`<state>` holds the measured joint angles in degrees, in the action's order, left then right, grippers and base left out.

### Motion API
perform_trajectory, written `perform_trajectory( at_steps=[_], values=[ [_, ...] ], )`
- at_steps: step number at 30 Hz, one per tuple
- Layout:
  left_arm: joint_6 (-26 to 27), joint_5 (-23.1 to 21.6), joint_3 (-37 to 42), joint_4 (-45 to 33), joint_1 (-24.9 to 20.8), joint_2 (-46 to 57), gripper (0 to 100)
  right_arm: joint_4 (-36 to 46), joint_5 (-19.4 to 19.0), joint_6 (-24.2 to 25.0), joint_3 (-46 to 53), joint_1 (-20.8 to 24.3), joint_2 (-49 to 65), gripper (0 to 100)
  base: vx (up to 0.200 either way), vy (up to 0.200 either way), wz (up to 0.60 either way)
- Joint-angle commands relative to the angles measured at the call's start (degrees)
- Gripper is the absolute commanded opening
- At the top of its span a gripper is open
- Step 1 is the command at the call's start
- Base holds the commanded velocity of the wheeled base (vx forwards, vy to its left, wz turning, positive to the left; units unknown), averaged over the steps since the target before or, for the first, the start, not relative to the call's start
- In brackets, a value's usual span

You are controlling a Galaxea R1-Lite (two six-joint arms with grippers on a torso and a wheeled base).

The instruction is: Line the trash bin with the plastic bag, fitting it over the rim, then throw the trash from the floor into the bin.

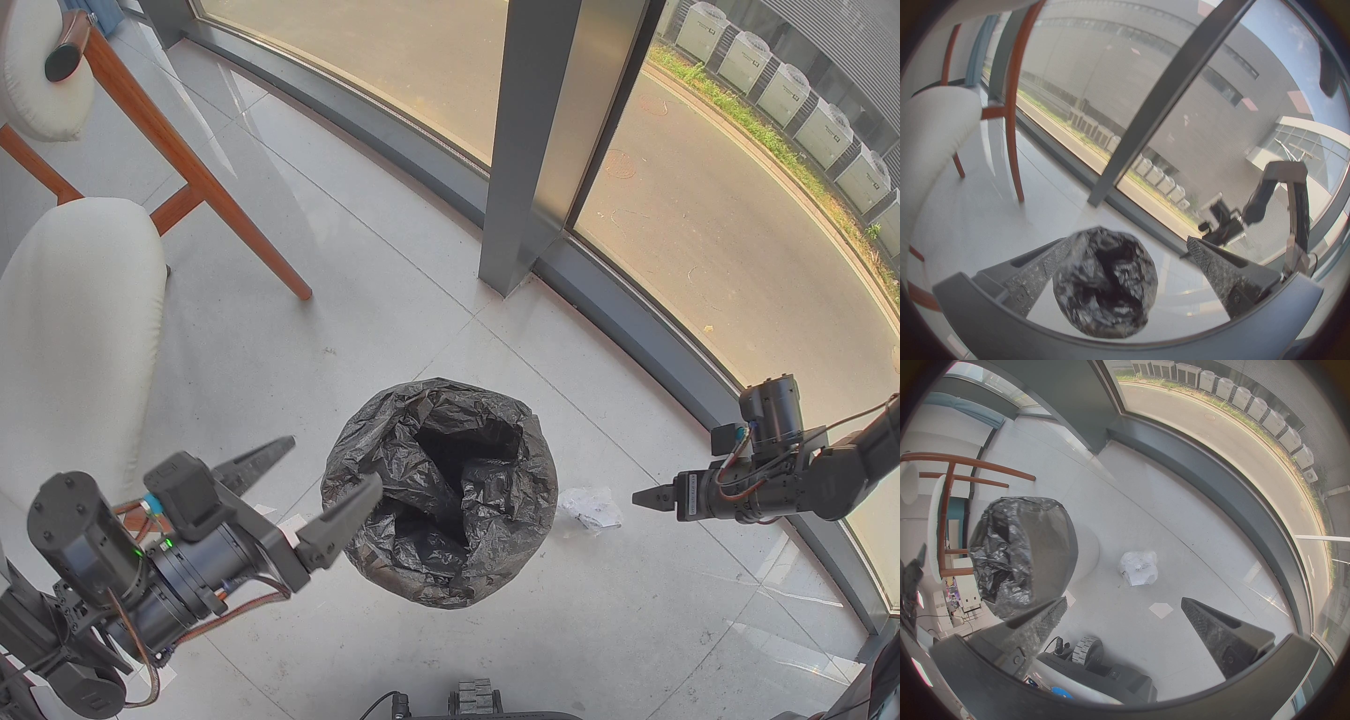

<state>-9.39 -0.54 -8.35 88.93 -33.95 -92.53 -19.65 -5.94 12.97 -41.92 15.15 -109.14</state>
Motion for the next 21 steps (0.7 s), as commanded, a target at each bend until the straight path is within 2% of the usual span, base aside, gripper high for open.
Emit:
perform_trajectory(
  at_steps=[1,6,19,21],
  values=[
    [-1.07,-1.13,0.18,1.07,2.49,5.60,100,-0.04,0.14,-0.05,-5.63,0.32,-8.81,100,0.000,0.000,0.00],
    [-2.30,-1.75,4.31,1.07,1.87,6.92,100,0.05,0.93,0.12,-10.20,0.23,-11.62,100,-0.200,0.000,0.00],
    [-1.16,-1.75,5.01,1.07,1.69,6.75,100,0.05,1.89,-0.14,-22.76,0.32,-21.81,100,-0.200,0.000,0.00],
    [-0.54,-1.57,4.57,1.07,1.69,6.75,100,0.05,2.77,-0.23,-26.63,0.93,-24.54,100,0.000,0.000,0.00]
  ],
)
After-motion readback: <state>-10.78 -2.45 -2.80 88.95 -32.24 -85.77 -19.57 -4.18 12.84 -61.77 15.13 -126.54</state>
